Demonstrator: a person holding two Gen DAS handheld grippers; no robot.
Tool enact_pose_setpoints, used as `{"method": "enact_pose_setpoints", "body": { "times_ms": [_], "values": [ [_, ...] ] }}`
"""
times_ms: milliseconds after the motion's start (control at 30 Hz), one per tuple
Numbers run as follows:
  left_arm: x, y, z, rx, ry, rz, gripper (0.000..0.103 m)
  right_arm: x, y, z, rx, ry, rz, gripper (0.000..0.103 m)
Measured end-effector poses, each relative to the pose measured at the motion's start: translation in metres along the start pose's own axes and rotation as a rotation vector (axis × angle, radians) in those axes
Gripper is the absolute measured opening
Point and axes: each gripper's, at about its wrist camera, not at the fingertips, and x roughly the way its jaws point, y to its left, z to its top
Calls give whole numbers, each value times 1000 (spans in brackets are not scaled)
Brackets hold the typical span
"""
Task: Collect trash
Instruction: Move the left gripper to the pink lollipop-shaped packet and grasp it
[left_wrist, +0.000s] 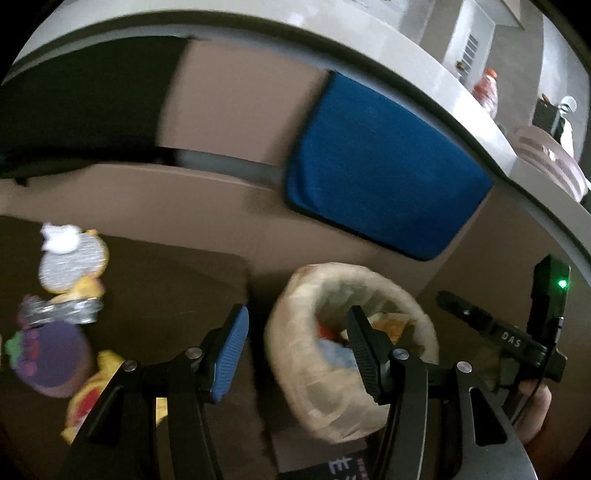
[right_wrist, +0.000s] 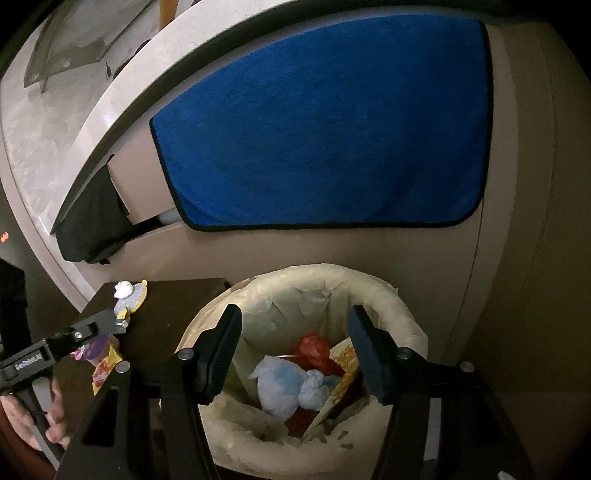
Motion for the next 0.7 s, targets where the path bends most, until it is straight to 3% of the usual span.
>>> {"method": "enact_pose_setpoints", "body": {
  "times_ms": [233, 400, 700],
  "values": [
    [-63, 64, -7, -51, -72, 136, 56, -8, 43, -8, -110, -17, 17, 57],
    [-102, 110, -15, -105, -109, 218, 56, -5, 83, -13, -167, -12, 98, 57],
    [-146, 199, -40, -234, -141, 282, 56, 20, 147, -34, -256, 58, 194, 57]
  ]
}}
